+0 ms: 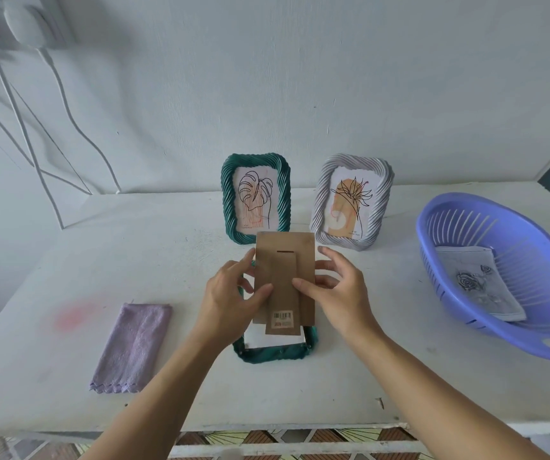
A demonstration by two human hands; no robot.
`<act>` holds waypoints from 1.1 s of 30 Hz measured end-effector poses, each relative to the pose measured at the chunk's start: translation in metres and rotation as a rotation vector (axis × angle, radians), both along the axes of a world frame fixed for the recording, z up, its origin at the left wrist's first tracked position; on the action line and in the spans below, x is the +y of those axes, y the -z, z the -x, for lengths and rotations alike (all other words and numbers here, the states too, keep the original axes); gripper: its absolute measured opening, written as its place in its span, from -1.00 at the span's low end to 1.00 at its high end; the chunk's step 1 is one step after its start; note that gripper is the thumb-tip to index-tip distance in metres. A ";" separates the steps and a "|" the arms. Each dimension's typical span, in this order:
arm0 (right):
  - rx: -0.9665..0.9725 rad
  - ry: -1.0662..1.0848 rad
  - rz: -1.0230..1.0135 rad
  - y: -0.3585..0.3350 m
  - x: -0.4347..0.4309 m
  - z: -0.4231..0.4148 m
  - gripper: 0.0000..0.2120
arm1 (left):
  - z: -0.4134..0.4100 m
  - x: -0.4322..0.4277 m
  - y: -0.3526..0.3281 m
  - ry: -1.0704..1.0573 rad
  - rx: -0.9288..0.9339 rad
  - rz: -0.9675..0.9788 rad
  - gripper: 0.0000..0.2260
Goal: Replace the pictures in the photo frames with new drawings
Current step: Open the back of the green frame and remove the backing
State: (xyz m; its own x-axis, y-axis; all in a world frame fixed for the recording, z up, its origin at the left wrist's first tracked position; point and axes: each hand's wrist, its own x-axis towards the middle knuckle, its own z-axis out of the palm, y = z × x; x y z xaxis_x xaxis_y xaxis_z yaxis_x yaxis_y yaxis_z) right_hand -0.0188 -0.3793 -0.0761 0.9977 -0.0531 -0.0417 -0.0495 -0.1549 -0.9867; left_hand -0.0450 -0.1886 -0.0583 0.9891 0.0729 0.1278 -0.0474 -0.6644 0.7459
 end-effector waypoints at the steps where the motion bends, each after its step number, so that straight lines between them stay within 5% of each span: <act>1: 0.000 -0.008 -0.014 -0.004 -0.004 -0.001 -0.46 | -0.001 -0.002 -0.001 0.012 -0.022 0.005 -0.43; 5: -0.039 -0.012 -0.072 -0.016 -0.023 -0.003 -0.71 | -0.005 -0.018 -0.007 0.094 -0.070 -0.052 -0.42; 13: -0.085 0.060 -0.155 -0.026 -0.050 0.001 -0.77 | -0.001 -0.066 -0.016 0.312 0.018 -0.100 -0.55; 17: -0.122 0.019 -0.159 -0.024 -0.054 0.006 -0.84 | -0.002 -0.085 -0.012 0.303 0.051 0.048 -0.54; 22: -0.092 -0.037 -0.026 -0.016 -0.062 0.010 -0.83 | -0.003 -0.097 -0.018 0.300 0.164 0.539 -0.80; 29: -0.060 -0.072 0.435 0.011 -0.081 0.005 -0.69 | -0.020 -0.099 0.002 0.132 0.279 0.585 -0.64; 33: -0.009 -0.090 0.484 0.014 -0.088 0.001 -0.60 | -0.028 -0.105 0.020 0.107 0.330 0.535 -0.50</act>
